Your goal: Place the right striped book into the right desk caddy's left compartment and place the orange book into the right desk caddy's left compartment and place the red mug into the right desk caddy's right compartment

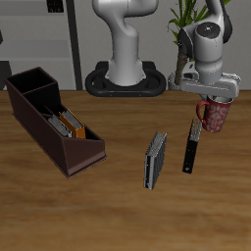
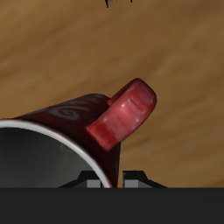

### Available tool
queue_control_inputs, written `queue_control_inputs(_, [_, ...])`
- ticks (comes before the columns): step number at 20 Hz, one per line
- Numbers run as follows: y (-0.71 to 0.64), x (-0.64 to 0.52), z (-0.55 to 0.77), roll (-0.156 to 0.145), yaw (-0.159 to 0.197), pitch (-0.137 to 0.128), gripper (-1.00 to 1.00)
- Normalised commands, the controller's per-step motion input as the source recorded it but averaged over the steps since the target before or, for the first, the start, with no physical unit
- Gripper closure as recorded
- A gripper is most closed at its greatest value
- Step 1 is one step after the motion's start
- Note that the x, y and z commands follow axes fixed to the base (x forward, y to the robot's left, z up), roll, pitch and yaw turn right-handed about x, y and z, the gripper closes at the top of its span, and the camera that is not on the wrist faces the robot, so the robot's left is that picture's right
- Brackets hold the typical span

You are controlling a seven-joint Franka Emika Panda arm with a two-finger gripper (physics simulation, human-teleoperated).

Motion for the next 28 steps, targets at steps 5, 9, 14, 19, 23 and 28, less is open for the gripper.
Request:
queue_control_inputs(5, [-0.12, 0.04, 0.24, 0.036, 0.072, -0.049, 1.00])
queue_control_inputs(9, [-0.30, -0.01, 0.29, 0.075, 0.124, -0.038, 1.00])
queue_control_inputs(14, [-0.60, -0.08, 0.45, -0.035, 0.146, -0.130, 1.00])
queue_control_inputs(19, [-0.80, 0.11, 0.28, -0.078, 0.090, -0.028, 1.00])
queue_control_inputs(23, [-0.57, 0.01, 0.14, -0.052, 0.047, -0.011, 1.00])
queue_control_inputs(28, [-0.74, -0.19, 0.26, -0.095, 0.047, -0.038, 1.00])
